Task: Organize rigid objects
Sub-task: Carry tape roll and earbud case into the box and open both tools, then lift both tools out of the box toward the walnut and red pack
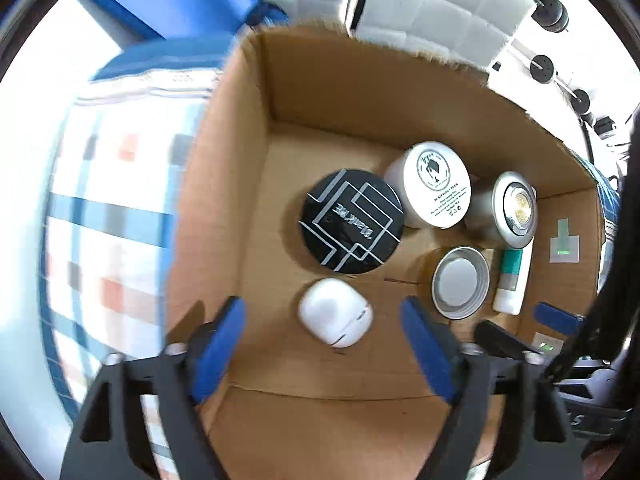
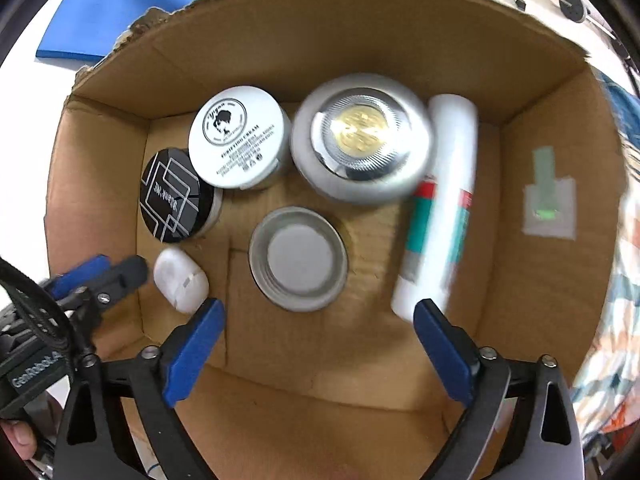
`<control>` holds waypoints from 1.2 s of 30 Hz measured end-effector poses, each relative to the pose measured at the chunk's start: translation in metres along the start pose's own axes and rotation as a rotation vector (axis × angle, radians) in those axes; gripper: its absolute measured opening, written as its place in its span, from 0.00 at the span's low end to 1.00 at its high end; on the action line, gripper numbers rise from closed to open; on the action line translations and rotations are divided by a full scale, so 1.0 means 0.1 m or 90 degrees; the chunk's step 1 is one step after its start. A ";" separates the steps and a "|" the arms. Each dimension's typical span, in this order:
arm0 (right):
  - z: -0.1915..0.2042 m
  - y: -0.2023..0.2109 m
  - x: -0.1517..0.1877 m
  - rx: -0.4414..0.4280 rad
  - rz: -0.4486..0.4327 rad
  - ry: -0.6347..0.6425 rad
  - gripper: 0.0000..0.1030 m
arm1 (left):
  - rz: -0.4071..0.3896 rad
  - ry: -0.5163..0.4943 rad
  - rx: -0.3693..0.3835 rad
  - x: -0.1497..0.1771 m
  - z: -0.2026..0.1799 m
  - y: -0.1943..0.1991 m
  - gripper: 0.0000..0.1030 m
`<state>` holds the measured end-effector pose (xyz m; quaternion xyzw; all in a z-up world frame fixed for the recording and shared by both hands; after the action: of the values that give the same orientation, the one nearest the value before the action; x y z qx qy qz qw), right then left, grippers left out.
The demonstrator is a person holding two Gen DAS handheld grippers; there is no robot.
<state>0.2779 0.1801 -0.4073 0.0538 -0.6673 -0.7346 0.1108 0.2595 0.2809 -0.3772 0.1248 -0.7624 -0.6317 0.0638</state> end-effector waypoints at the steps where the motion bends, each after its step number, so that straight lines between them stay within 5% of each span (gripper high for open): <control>1: -0.03 0.05 0.03 0.008 -0.007 0.000 0.99 | -0.010 -0.001 0.001 0.02 0.00 0.06 0.95; 18: -0.02 0.87 0.67 0.021 -0.108 -0.017 1.00 | -0.160 -0.058 -0.025 0.47 0.05 1.14 0.98; 36: -0.15 1.89 1.48 0.024 -0.205 -0.042 1.00 | -0.224 -0.107 0.012 0.96 -0.30 1.95 0.98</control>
<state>0.1555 0.1145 -0.2108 0.1380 -0.6671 -0.7314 -0.0313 0.1534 0.2597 -0.1858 0.2032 -0.7375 -0.6341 -0.1129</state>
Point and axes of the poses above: each gripper's, at about its wrist camera, not at the fingertips, and y roughly against the way its jaws point, z to its left, x to its underside, the point moved 10 cm from there along -y, roughly the way its jaws point, and after that the axes turned 6 degrees about x, right-handed, at the moved point
